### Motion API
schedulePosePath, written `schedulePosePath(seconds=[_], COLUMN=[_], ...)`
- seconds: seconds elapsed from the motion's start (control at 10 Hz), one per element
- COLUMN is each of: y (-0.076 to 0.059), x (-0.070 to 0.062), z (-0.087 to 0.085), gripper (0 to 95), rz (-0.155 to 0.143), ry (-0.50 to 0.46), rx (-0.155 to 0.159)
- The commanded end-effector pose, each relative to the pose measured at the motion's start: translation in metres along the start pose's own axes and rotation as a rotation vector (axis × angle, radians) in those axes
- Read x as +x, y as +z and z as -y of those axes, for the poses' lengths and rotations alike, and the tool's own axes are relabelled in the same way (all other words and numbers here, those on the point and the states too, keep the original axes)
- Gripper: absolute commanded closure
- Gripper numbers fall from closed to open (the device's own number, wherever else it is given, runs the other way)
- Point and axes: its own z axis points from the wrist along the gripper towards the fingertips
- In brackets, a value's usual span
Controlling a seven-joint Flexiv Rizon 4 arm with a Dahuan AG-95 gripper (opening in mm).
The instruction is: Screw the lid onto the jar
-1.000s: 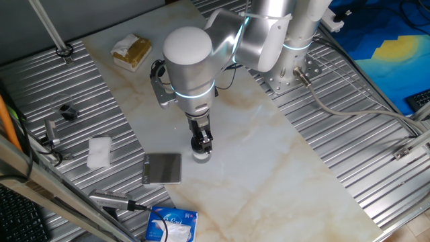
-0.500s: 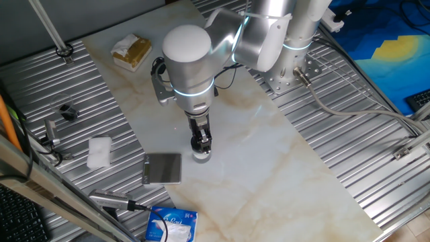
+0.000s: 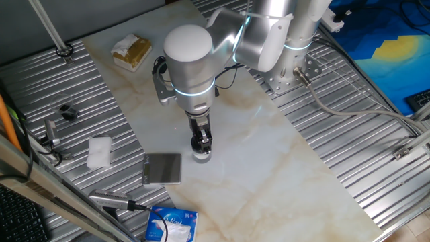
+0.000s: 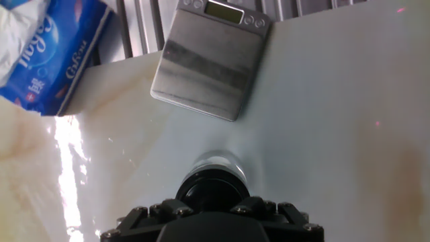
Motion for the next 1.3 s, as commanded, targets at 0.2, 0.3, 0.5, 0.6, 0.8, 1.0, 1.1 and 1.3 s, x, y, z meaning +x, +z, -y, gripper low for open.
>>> schedulePosePath(seconds=[0.2,0.3,0.5,0.6,0.8,1.0,1.1,1.3], y=[0.0038,0.0038,0.0038,0.0038,0.0038,0.0038,0.0038,0.0038], x=[-0.0002,-0.0002,-0.0002,-0.0002,-0.0002,-0.0002,-0.0002,-0.0002], z=[-0.0001,-0.0001,-0.0001,-0.0001,-0.0001,-0.0001,-0.0001,-0.0001], gripper=[95.0,95.0,95.0,95.0,95.0,76.0,76.0,76.0], rz=[0.004,0.005,0.006,0.006,0.006,0.006,0.006,0.006], ry=[-0.02,-0.031,-0.038,-0.04,-0.052,-0.054,-0.054,-0.054], rx=[0.005,0.007,0.009,0.01,0.009,0.009,0.009,0.009])
